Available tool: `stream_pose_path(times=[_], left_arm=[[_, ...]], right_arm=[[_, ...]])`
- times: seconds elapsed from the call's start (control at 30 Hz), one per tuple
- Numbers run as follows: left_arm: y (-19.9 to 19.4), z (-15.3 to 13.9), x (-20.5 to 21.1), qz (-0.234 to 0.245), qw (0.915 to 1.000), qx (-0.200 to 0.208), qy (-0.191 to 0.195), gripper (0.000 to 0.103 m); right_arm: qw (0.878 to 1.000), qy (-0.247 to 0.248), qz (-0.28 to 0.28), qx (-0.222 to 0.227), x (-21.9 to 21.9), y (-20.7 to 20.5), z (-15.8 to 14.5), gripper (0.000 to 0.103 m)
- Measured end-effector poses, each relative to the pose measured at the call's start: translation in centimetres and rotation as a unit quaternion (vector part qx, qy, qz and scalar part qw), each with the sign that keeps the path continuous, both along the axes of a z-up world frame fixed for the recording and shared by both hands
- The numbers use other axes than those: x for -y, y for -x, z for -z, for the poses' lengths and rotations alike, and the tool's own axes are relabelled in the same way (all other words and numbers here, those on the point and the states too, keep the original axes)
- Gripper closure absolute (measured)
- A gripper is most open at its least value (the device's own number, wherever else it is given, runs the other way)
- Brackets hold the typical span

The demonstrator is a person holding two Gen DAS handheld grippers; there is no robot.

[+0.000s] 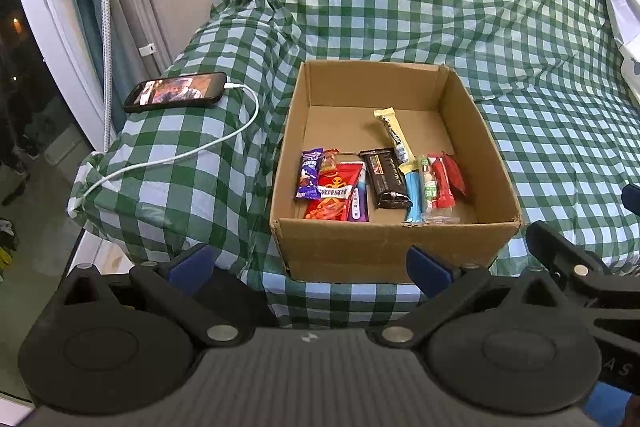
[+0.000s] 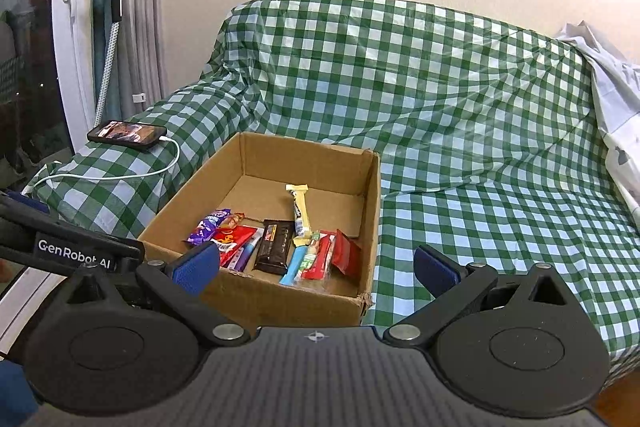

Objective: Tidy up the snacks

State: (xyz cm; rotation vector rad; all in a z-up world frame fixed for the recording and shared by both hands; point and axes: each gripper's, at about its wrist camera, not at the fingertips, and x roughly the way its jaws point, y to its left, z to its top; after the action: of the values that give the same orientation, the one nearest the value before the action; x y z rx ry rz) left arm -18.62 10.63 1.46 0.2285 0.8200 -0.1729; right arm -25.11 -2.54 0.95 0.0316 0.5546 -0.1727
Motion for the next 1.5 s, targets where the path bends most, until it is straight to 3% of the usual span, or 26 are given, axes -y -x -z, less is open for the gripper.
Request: stream_pose_path(times=[1.5], left_arm=[[-0.42, 0.9, 0.0, 0.001, 0.9999, -0.009, -0.012, 0.0]], right_arm=[[1.0, -0.002, -0.001, -0.011, 0.39, -0.36, 0.63, 0.001]])
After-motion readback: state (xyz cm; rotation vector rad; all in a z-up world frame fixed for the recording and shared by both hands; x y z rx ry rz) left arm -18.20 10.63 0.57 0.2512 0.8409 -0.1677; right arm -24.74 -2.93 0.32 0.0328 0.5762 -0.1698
